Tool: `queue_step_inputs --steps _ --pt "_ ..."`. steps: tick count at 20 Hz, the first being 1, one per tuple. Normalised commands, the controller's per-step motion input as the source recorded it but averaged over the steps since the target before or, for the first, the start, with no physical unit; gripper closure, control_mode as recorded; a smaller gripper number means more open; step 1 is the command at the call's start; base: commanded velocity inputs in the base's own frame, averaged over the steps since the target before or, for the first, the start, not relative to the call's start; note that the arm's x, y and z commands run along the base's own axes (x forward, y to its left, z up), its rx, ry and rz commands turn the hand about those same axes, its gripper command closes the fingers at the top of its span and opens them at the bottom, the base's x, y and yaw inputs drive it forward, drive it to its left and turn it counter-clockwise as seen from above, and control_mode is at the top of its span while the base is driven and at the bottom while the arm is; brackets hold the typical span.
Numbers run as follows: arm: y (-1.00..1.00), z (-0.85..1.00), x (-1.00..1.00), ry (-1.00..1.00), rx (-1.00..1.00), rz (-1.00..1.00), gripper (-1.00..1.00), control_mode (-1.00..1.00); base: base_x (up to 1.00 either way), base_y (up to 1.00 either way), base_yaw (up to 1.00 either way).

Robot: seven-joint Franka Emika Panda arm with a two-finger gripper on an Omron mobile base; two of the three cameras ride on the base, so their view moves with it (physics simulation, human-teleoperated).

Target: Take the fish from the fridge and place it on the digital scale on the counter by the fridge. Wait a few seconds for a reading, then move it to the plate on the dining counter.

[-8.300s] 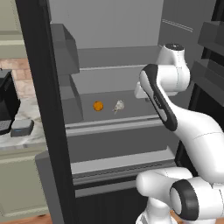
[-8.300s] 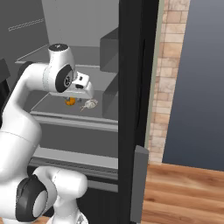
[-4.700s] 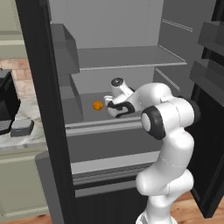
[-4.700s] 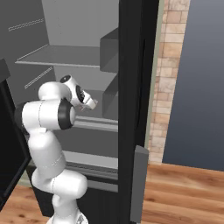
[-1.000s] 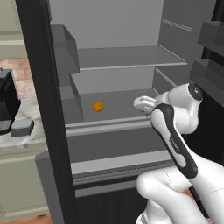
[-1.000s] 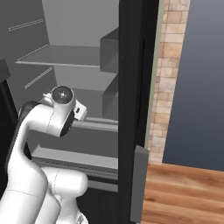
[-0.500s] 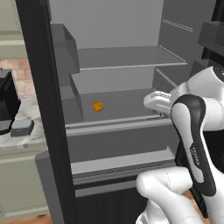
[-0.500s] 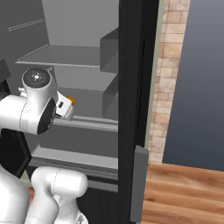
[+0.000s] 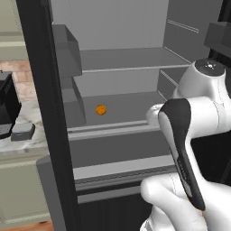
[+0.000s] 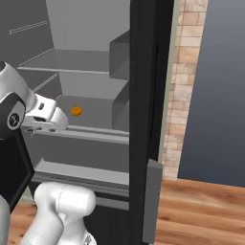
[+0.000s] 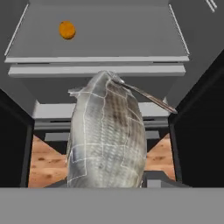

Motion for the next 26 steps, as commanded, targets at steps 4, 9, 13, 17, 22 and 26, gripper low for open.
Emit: queue_step_inputs --steps 4,9,13,17,22,26 --pt "0.0 -0.13 -0.04 0.09 -0.28 0.0 1.0 -1.0 0.0 0.0 0.0" --pt "0.0 -0.03 -0.01 0.01 -0.03 0.0 1.0 1.0 -0.42 0.0 0.0" --pt "0.0 0.0 0.0 0.0 0.0 0.0 1.0 1.0 -1.0 0.0 0.0" --pt "0.0 0.0 0.0 0.0 0.0 0.0 1.0 1.0 -1.0 0.04 0.0" --pt "0.0 0.0 0.0 0.0 0.0 0.0 1.0 1.0 -1.0 0.53 0.0" --pt "0.0 0.0 0.0 0.0 0.0 0.0 1.0 1.0 -0.81 0.98 0.0"
